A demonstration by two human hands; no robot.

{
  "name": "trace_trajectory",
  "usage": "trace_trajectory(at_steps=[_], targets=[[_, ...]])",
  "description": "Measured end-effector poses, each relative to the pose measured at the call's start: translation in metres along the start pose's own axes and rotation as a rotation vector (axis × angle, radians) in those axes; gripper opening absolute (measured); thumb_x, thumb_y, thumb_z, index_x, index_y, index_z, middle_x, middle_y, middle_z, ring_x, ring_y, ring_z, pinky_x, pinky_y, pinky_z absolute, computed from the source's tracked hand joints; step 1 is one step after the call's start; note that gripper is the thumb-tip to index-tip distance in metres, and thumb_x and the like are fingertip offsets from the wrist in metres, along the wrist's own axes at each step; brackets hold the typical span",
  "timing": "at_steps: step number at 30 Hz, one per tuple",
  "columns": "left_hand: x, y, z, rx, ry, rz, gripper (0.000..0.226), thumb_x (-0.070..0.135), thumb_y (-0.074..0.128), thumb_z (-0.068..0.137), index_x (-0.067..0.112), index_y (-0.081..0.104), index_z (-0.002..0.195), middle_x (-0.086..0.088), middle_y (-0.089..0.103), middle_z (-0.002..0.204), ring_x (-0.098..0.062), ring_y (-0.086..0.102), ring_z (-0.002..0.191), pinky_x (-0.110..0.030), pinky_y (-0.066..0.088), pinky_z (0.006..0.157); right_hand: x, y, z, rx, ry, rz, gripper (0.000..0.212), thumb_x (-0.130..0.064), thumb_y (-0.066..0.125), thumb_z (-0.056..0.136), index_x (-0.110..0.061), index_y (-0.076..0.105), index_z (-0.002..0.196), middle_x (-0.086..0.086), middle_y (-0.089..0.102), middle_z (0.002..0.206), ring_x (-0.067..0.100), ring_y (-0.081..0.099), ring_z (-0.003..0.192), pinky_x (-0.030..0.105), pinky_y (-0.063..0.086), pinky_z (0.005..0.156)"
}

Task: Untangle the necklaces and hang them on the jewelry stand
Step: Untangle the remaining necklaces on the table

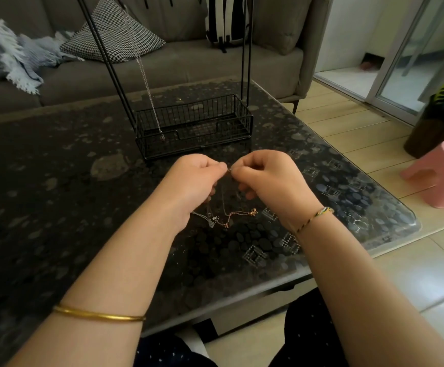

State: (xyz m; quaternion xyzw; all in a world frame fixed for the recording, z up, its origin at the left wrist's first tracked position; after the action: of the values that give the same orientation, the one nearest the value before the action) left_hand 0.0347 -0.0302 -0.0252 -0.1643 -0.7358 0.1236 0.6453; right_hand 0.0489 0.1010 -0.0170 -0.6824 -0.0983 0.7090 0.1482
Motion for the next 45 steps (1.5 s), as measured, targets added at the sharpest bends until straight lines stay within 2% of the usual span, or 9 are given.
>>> trace_trajectory(at_steps=[6, 13, 17, 19, 22, 25, 29, 36, 45], targets=[[0.016, -0.005, -0.005, 0.037, 0.155, 0.086, 0.015, 0.014, 0.048, 0.098, 0.020, 0.060, 0.091, 0.002, 0.065, 0.078, -0.009, 0.064, 0.066, -0.025, 0.051, 0.070, 0.015, 0.004, 0.000, -0.035, 0.168, 0.309, 0.013, -0.007, 0.059, 0.089, -0.008, 0.064, 0.076, 0.002, 0.057, 0.066, 0.008, 0.051, 0.058, 0.018, 0.044, 0.051], [0.030, -0.004, -0.012, 0.060, 0.340, 0.255, 0.012, 0.012, 0.059, 0.092, 0.022, 0.064, 0.090, 0.008, 0.063, 0.081, -0.002, 0.063, 0.051, -0.022, 0.050, 0.065, 0.017, 0.002, 0.001, -0.025, 0.187, 0.353, 0.014, -0.008, 0.060, 0.089, -0.008, 0.065, 0.076, 0.003, 0.057, 0.067, 0.008, 0.051, 0.056, 0.017, 0.044, 0.050], [0.035, -0.005, -0.014, 0.133, 0.396, 0.371, 0.013, 0.016, 0.060, 0.092, 0.027, 0.063, 0.086, 0.012, 0.062, 0.083, 0.002, 0.061, 0.052, -0.012, 0.046, 0.055, 0.016, 0.003, 0.000, -0.038, 0.195, 0.369, 0.012, -0.008, 0.060, 0.089, -0.007, 0.066, 0.079, 0.003, 0.057, 0.068, 0.008, 0.051, 0.056, 0.018, 0.044, 0.051], [0.037, -0.004, -0.016, 0.158, 0.432, 0.407, 0.013, 0.017, 0.060, 0.091, 0.028, 0.062, 0.085, 0.011, 0.060, 0.088, 0.003, 0.061, 0.054, -0.009, 0.046, 0.059, 0.016, 0.003, -0.001, -0.043, 0.198, 0.372, 0.012, -0.008, 0.059, 0.090, -0.007, 0.066, 0.080, 0.003, 0.058, 0.068, 0.008, 0.051, 0.056, 0.018, 0.044, 0.051], [0.042, -0.003, -0.019, 0.177, 0.491, 0.460, 0.012, 0.017, 0.060, 0.091, 0.027, 0.061, 0.085, 0.012, 0.055, 0.091, -0.003, 0.061, 0.056, -0.014, 0.048, 0.058, 0.017, 0.005, -0.001, -0.060, 0.216, 0.393, 0.012, -0.008, 0.059, 0.090, -0.007, 0.066, 0.080, 0.004, 0.058, 0.068, 0.008, 0.051, 0.054, 0.018, 0.044, 0.050], [0.047, -0.002, -0.021, 0.185, 0.544, 0.496, 0.012, 0.015, 0.059, 0.091, 0.025, 0.059, 0.084, 0.011, 0.053, 0.089, -0.009, 0.060, 0.066, -0.029, 0.052, 0.067, 0.018, 0.006, -0.002, -0.077, 0.231, 0.415, 0.012, -0.008, 0.059, 0.090, -0.007, 0.066, 0.080, 0.003, 0.059, 0.068, 0.008, 0.052, 0.054, 0.018, 0.045, 0.050], [0.050, 0.002, -0.023, 0.177, 0.582, 0.531, 0.011, 0.015, 0.055, 0.092, 0.023, 0.054, 0.084, 0.009, 0.052, 0.091, -0.012, 0.058, 0.070, -0.037, 0.053, 0.069, 0.017, 0.005, -0.001, -0.077, 0.219, 0.412, 0.012, -0.008, 0.059, 0.091, -0.007, 0.066, 0.081, 0.003, 0.059, 0.068, 0.007, 0.052, 0.055, 0.017, 0.045, 0.050], [0.050, 0.007, -0.023, 0.169, 0.602, 0.581, 0.007, 0.018, 0.050, 0.094, 0.020, 0.050, 0.087, 0.011, 0.046, 0.089, -0.009, 0.051, 0.069, -0.029, 0.047, 0.064, 0.017, 0.006, -0.002, -0.082, 0.213, 0.408, 0.014, -0.010, 0.059, 0.091, -0.006, 0.067, 0.080, 0.001, 0.058, 0.065, 0.006, 0.052, 0.054, 0.017, 0.045, 0.050], [0.049, 0.008, -0.023, 0.181, 0.630, 0.620, 0.008, 0.017, 0.049, 0.092, 0.018, 0.046, 0.085, 0.007, 0.047, 0.087, -0.015, 0.052, 0.076, -0.033, 0.048, 0.065, 0.015, 0.004, -0.002, -0.081, 0.216, 0.434, 0.015, -0.009, 0.058, 0.091, -0.005, 0.065, 0.078, 0.002, 0.055, 0.064, 0.006, 0.050, 0.054, 0.016, 0.044, 0.050]])
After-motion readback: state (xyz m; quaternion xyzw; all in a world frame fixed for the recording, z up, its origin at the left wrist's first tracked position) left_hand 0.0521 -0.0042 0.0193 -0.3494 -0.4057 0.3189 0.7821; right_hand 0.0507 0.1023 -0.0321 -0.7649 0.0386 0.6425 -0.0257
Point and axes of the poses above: each hand's wrist, its own z-axis towards the middle knuckle, its own y-axis out of the palm, x = y × z, the point moved 8 cm from there along z, towards the middle knuckle
